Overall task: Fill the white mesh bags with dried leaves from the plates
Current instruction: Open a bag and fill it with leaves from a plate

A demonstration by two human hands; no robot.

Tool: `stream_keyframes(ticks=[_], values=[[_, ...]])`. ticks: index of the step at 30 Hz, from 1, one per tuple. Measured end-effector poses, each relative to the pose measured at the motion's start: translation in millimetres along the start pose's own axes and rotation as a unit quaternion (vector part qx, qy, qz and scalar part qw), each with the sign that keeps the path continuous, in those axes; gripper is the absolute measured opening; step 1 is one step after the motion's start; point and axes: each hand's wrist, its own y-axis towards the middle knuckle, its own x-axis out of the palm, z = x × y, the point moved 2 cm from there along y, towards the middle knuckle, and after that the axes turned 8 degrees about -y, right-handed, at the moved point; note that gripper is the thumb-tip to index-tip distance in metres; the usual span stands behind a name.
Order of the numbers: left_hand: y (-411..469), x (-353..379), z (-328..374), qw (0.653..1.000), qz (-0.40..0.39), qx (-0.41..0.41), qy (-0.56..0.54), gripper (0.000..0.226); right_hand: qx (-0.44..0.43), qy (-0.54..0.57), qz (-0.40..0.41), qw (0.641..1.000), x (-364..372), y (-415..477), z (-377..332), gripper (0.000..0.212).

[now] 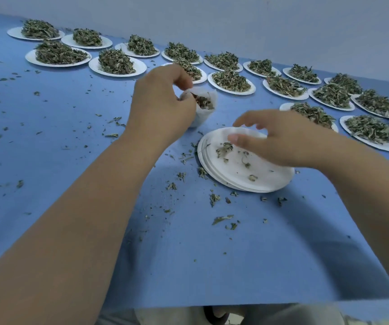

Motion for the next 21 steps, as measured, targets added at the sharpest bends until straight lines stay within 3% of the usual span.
stream_keyframes(ticks=[3,5,9,15,18,21], values=[[-6.1,5.1,-2.9,0.996,-0.055,0.024,0.067,0.018,-0.004,-0.003,-0.050,0.999,24.3,-9.8,-5.3,0.058],[-13.4,5.8,-3.5,0.995,-0.070,0.018,0.074,0.018,-0.027,0.032,0.005,0.999,35.5,-11.6,-10.0,0.043],[-29.6,-6.0,-1.4,0.993,-0.027,0.013,0.115,0.010,-0.053,0.052,0.130,0.989,37.3,-15.3,-15.8,0.014],[-58.3,-12.4,-5.3,0.978,-0.075,-0.032,0.194,0.031,-0.070,0.092,0.191,0.975,16.4,-36.1,-15.7,0.008],[-76.4,-24.9,-3.4,0.972,-0.051,0.018,0.231,0.026,-0.095,0.166,0.173,0.966,13.1,-56.2,-15.1,0.008],[-96.1,-18.4,4.0,0.965,-0.127,0.060,0.223,0.014,-0.154,0.081,0.115,0.978,25.8,-66.5,-25.3,0.011]])
